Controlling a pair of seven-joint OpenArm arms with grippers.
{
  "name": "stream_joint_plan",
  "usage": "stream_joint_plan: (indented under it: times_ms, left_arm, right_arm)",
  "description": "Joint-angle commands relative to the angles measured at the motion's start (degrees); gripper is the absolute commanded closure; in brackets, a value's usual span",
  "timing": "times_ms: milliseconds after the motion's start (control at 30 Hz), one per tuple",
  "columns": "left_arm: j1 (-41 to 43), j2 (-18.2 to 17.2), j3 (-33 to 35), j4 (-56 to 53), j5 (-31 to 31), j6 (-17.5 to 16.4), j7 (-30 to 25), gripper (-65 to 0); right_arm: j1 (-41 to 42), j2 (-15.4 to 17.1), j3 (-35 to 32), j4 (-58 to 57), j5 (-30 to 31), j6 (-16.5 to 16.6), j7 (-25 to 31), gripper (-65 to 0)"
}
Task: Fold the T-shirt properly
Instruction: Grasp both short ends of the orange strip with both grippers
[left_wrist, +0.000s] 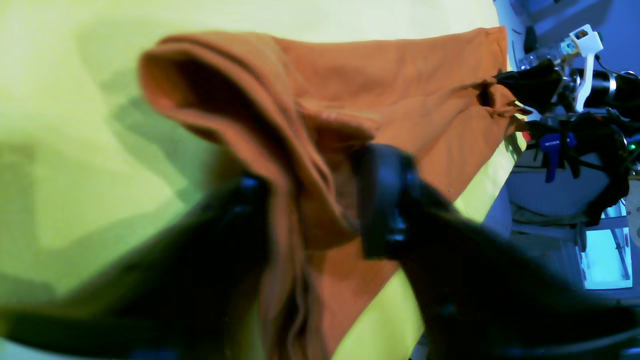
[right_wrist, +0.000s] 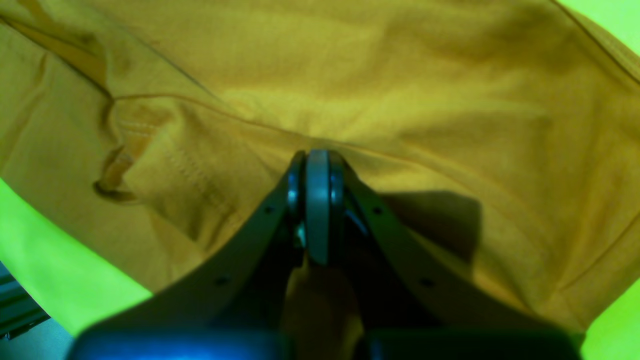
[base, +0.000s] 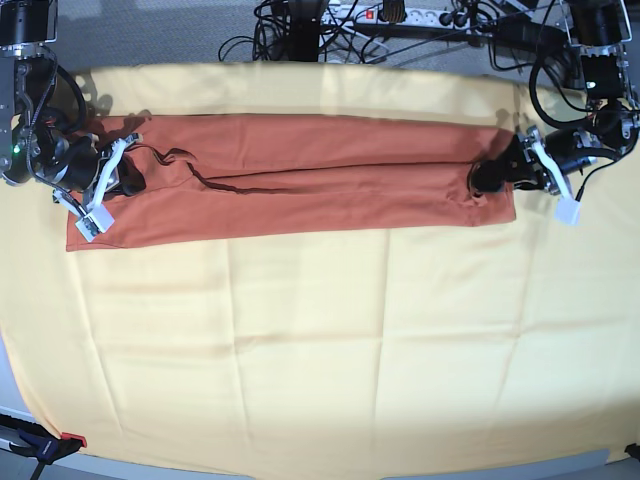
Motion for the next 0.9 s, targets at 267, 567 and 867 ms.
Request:
stream_joint_plan:
  times_ms: [267, 567, 867]
  left_arm:
    - [-1.18, -0.22, -3.74, 0.24, -0.85, 2.29, 1.79, 0.0]
    - [-2.84, -1.20, -12.26, 0.22, -0.74, 2.25, 2.10, 0.0]
    - [-2.82, -7.76, -12.61, 0.22, -0.90, 2.27, 2.86, 0.0]
  right_arm:
    - [0.52, 0.85, 0.22, 0.57, 0.22, -0.63, 1.07, 0.0]
    - [2.49, 0.85, 0.22, 0.68, 6.29, -0.37, 1.16, -20.0]
    - [5.11, 0.85, 0.22, 0.66, 9.01, -0.39, 1.25, -30.2]
